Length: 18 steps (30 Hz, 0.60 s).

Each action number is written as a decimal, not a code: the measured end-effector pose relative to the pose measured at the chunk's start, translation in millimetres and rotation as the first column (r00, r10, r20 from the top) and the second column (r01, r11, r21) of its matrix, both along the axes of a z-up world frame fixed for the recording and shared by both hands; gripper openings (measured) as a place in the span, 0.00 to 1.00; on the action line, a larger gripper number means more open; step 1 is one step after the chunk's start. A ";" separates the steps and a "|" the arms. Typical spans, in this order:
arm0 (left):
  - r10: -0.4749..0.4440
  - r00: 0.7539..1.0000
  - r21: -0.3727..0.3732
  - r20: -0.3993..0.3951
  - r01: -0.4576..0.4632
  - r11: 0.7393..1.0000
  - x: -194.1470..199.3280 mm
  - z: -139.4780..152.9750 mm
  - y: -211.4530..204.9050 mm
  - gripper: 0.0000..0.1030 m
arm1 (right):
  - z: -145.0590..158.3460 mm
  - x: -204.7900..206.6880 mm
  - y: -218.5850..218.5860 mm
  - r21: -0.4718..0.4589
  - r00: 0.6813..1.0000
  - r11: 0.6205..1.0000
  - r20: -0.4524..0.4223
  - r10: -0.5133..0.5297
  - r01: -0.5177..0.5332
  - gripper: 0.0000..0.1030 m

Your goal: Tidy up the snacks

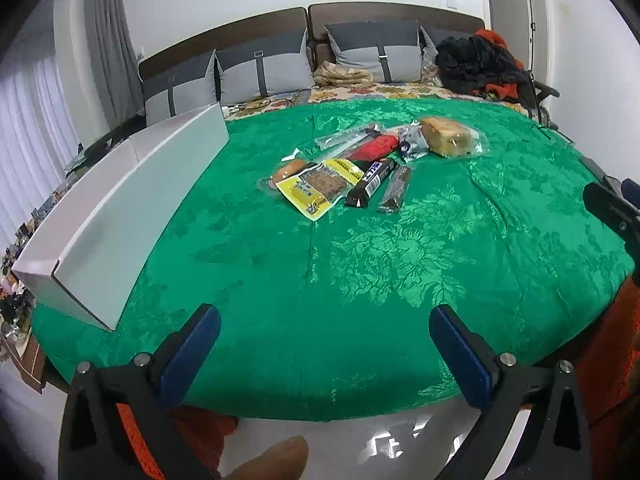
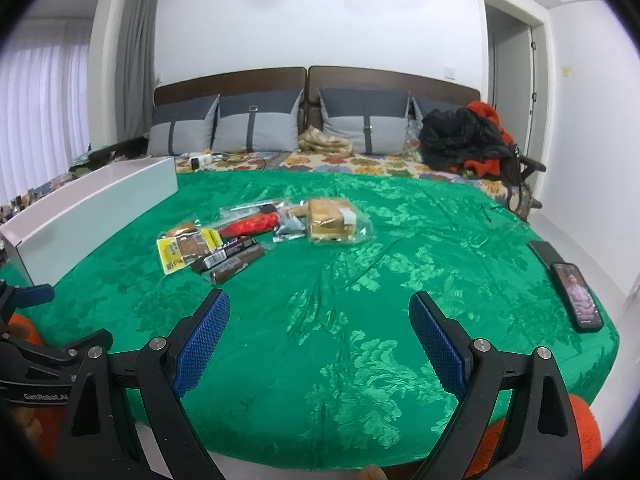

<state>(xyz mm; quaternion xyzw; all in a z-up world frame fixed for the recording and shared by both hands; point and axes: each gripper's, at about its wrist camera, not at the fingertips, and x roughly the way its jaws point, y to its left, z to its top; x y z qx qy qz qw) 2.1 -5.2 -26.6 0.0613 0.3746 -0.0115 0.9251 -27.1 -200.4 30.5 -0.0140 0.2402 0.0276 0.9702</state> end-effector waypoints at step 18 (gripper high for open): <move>-0.003 0.999 -0.045 -0.042 0.001 0.999 1.3 -1.5 8.8 1.00 | -2.4 -1.3 24.3 -0.085 0.997 0.994 -0.018 0.072 -0.074 0.90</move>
